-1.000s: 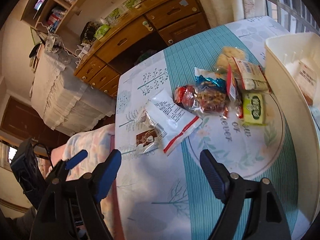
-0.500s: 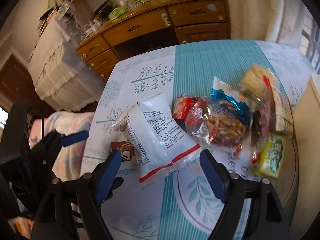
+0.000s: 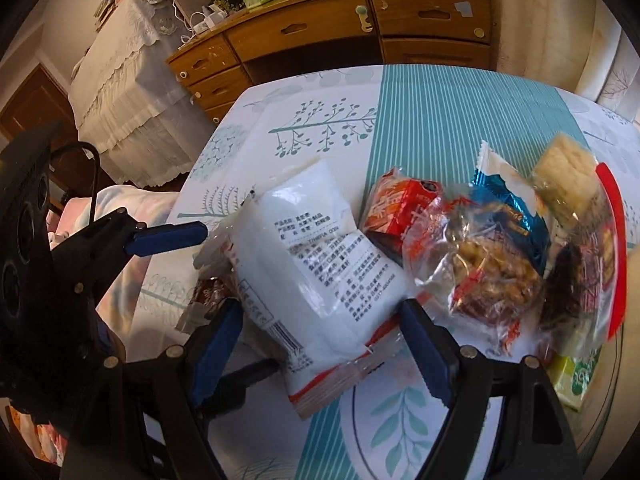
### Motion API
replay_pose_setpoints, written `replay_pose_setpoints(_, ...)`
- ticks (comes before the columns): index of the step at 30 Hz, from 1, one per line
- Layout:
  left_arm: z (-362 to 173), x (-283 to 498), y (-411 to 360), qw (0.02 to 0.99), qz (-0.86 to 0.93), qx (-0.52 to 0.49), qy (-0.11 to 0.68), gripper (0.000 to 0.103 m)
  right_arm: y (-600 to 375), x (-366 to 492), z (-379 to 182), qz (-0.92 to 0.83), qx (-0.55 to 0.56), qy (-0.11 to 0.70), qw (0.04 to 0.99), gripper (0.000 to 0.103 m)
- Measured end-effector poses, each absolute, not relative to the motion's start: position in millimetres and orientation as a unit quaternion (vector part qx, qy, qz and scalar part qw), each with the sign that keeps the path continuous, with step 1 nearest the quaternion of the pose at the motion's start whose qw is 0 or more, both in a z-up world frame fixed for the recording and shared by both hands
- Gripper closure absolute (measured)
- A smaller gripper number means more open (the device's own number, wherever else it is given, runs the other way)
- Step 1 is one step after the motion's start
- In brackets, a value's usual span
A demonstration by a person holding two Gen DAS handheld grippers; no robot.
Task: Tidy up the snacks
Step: 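Grasp the brown chocolate pack with the left tool while the right tool grasps the white printed bag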
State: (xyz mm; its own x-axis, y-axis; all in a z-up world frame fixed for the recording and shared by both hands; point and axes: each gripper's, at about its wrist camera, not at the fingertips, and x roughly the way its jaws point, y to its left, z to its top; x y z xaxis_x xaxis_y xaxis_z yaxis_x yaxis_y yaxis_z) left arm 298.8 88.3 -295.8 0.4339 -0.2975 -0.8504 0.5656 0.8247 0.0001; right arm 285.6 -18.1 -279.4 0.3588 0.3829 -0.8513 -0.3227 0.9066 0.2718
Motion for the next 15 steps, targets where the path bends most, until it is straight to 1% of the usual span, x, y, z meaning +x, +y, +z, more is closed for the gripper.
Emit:
replay_pose_setpoints(3, -299, 301, 86, 0.832, -0.261, 0.138, 0.469, 0.005, -19, 288, -279, 0.222, 0.022, 0.519, 0.825, 0.022)
replay_pose_setpoints(5, -304, 303, 84, 0.828, -0.263, 0.136, 0.476, 0.006, -20, 288, -279, 0.225, 0.020, 0.516, 0.826, 0.025)
replay_pose_setpoints(6, -306, 303, 82, 0.827, -0.264, 0.135, 0.477, 0.007, -21, 289, -279, 0.228, 0.022, 0.515, 0.826, 0.028)
replay_pose_setpoints(7, -307, 303, 81, 0.826, -0.266, 0.135, 0.479, 0.010, -22, 290, -278, 0.231, 0.023, 0.514, 0.826, 0.032)
replay_pose_setpoints(8, -309, 304, 80, 0.823, -0.267, 0.137, 0.483, 0.015, -22, 291, -278, 0.233, 0.024, 0.514, 0.825, 0.034)
replay_pose_setpoints(11, -311, 302, 75, 0.826, -0.266, 0.146, 0.474, 0.020, -21, 291, -275, 0.234, 0.021, 0.511, 0.827, 0.041)
replay_pose_setpoints(13, -310, 303, 74, 0.827, -0.263, 0.144, 0.476, 0.020, -23, 290, -273, 0.230, 0.021, 0.511, 0.828, 0.047)
replay_pose_setpoints(15, -310, 302, 74, 0.827, -0.263, 0.143, 0.475, 0.021, -27, 291, -273, 0.229, 0.033, 0.515, 0.826, 0.050)
